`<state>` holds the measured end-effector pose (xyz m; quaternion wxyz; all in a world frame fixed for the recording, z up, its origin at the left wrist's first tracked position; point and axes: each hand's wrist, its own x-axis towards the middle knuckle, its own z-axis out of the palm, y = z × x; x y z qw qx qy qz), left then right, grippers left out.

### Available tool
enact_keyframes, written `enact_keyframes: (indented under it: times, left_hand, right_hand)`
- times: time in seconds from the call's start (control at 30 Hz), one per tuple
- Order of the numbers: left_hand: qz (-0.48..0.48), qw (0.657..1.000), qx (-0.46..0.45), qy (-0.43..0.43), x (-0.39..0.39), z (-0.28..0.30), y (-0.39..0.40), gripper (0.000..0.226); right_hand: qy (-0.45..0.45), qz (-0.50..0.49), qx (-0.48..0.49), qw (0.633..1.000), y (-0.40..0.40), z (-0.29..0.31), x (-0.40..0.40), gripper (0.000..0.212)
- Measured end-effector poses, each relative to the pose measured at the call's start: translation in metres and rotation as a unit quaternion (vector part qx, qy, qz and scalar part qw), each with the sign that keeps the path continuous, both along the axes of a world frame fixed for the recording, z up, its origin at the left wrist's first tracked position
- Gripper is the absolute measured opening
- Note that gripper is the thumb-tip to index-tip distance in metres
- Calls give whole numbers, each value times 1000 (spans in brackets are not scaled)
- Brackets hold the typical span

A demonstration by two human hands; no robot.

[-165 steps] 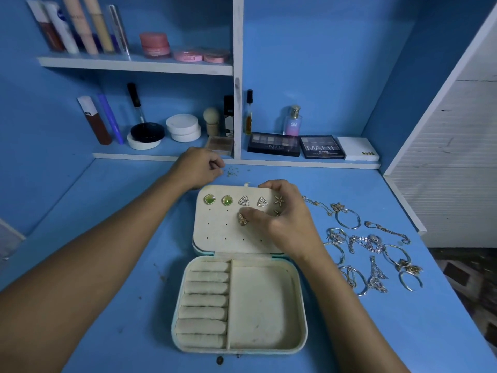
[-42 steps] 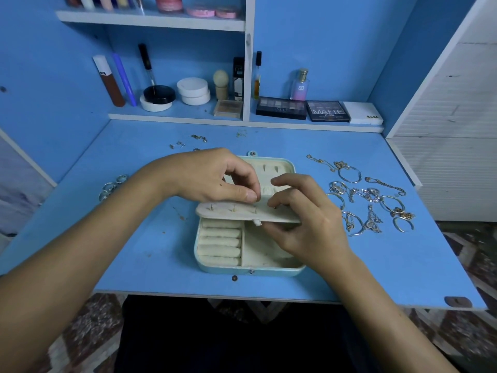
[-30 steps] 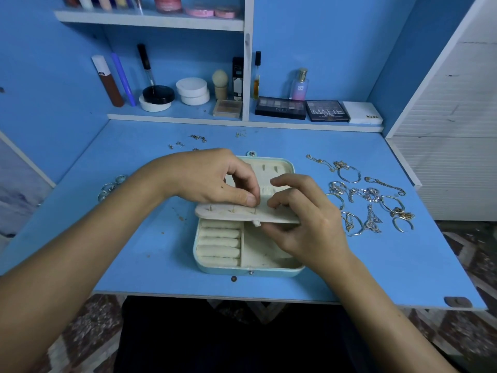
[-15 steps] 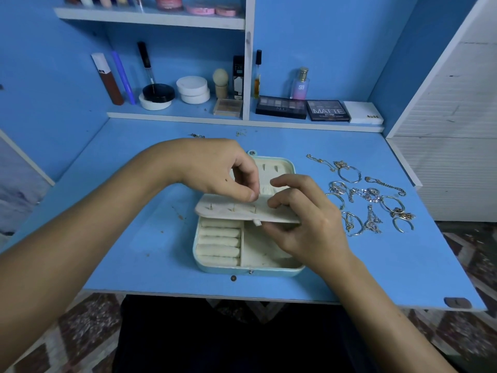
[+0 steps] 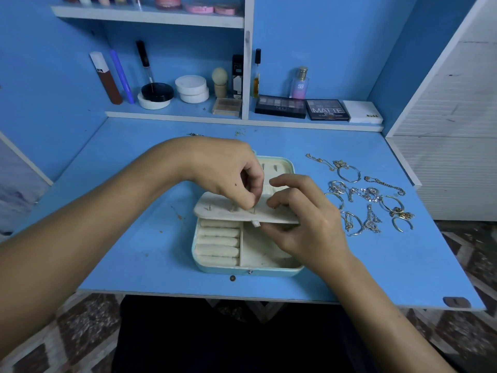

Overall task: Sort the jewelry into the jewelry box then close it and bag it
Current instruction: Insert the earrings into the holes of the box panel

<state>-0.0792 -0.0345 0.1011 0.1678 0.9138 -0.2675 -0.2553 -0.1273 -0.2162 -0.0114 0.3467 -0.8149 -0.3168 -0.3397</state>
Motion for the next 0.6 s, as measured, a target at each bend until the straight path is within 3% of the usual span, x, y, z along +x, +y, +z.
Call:
enact_keyframes:
  times: [0.6]
  left_hand:
    - [11,1000,-11,25,1,-1,-1,9]
  right_hand:
    - [-26,4,-5,1000,0,-2,2,28]
